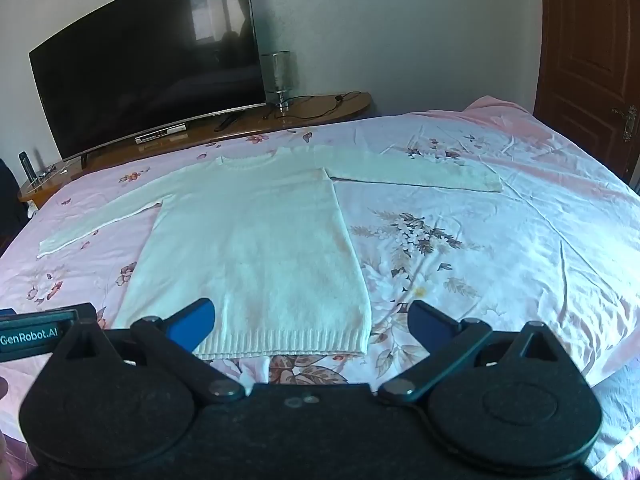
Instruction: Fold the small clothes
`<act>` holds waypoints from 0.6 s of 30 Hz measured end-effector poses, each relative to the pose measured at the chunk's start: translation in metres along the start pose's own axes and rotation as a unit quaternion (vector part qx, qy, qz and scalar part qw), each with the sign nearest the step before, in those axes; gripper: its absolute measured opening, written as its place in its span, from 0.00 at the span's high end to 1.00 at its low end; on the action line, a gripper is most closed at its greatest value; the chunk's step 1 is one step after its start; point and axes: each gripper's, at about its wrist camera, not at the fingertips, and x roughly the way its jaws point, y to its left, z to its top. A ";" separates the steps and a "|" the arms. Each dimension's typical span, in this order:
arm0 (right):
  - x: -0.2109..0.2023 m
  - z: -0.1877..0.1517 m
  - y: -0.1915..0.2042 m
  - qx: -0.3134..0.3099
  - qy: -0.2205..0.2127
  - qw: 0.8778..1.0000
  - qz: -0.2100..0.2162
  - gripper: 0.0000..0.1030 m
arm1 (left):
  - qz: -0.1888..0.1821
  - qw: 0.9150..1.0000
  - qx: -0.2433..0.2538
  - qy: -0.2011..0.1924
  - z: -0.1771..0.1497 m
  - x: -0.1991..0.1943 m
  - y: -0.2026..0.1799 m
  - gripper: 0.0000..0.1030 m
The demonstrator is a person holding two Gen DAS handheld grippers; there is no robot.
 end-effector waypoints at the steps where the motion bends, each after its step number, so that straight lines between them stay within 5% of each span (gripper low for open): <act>1: -0.001 0.000 0.001 0.000 0.000 1.000 0.000 0.00 | -0.001 1.000 -0.001 0.001 0.000 0.000 0.000 0.00; 18: 0.001 0.005 0.001 0.003 -0.009 1.000 0.008 0.00 | -0.004 1.000 -0.001 0.008 -0.001 0.003 0.002 0.00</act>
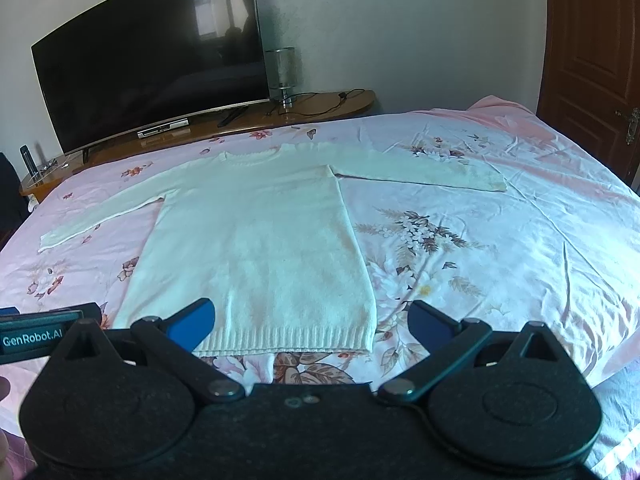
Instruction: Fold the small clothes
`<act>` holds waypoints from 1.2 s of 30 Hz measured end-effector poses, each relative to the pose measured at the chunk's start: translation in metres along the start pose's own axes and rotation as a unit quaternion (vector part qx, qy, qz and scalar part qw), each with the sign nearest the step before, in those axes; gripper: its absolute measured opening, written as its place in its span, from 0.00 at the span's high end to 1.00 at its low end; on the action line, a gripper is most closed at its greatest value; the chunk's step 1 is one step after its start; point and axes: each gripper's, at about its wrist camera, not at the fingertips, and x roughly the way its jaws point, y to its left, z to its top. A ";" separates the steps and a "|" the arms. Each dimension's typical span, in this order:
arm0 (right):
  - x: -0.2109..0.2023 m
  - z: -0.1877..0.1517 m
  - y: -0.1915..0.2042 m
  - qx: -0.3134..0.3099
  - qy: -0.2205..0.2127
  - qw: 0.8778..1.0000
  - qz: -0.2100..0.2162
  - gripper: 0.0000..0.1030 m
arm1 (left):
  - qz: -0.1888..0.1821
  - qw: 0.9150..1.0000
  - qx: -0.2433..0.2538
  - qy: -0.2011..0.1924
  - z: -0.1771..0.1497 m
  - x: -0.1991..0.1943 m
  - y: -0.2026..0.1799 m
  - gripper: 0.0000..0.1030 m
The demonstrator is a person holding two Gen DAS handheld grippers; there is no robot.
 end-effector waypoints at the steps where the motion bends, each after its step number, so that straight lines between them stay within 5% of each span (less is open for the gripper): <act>1: 0.000 0.000 0.000 0.000 0.001 1.000 0.000 0.00 | -0.001 1.000 -0.001 0.001 0.000 0.000 0.000 0.00; 36: 0.010 -0.002 0.003 -0.011 -0.017 1.000 -0.008 0.00 | 0.000 1.000 0.002 0.011 0.004 0.010 -0.003 0.00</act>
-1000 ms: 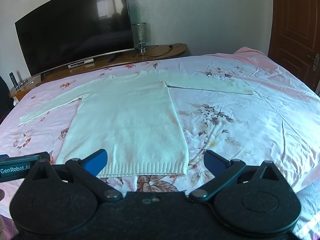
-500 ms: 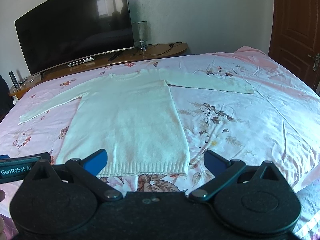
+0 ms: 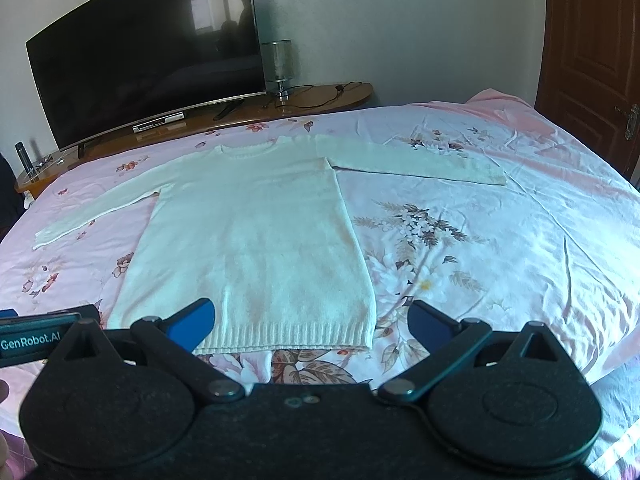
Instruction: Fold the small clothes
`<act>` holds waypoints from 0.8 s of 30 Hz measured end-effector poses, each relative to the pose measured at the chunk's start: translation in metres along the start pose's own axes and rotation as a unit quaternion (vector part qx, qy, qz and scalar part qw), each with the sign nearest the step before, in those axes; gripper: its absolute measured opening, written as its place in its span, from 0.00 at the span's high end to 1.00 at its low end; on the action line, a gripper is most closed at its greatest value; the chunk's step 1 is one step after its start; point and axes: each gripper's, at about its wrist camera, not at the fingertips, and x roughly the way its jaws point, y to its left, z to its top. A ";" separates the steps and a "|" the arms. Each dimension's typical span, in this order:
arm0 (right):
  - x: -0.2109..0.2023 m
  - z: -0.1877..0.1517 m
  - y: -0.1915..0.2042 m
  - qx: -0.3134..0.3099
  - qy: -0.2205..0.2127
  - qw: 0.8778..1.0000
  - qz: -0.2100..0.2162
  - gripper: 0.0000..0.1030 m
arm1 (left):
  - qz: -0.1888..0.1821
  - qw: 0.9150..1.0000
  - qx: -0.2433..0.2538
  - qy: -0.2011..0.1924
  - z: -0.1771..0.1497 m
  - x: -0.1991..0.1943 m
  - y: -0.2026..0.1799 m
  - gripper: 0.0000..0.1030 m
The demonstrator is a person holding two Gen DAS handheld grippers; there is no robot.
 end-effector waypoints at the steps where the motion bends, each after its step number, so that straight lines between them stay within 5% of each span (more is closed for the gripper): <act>1: 0.001 0.000 0.000 0.001 0.002 1.000 0.000 0.00 | 0.000 1.000 0.000 0.000 0.000 0.000 0.000 0.00; 24: 0.014 0.007 0.002 0.021 -0.008 1.000 0.009 0.00 | 0.001 1.000 -0.006 0.016 0.008 0.022 0.004 0.00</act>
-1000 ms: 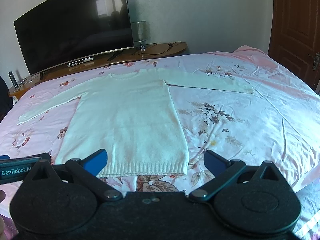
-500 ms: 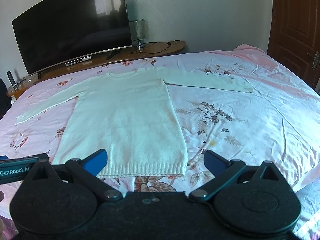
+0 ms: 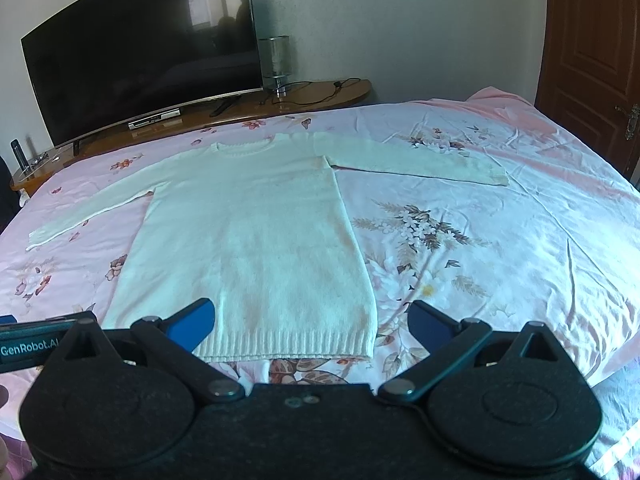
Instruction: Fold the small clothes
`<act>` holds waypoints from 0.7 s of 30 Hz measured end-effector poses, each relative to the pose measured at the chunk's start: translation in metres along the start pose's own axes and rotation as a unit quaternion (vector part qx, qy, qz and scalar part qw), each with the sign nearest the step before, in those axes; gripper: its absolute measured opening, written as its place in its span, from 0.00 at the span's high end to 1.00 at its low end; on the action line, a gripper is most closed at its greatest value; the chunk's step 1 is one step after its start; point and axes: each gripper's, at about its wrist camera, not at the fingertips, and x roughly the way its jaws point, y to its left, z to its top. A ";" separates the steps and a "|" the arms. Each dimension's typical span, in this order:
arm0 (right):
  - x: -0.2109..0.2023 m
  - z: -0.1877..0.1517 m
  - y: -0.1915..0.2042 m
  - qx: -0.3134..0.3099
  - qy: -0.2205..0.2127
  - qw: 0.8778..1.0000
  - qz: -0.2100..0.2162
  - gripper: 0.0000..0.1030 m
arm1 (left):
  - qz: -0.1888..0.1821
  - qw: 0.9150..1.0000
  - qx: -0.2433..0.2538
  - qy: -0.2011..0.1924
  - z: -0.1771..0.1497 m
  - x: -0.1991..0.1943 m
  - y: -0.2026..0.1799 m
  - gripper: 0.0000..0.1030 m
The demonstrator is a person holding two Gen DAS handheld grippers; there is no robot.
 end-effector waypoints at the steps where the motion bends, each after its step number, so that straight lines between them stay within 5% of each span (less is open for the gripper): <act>1: 0.001 0.001 0.000 0.000 0.000 1.000 -0.001 0.00 | 0.000 1.000 -0.001 0.001 0.001 0.001 0.001 0.00; 21: 0.046 0.031 0.001 -0.006 0.020 0.999 -0.027 0.00 | 0.014 1.000 -0.002 0.022 0.036 0.050 0.006 0.00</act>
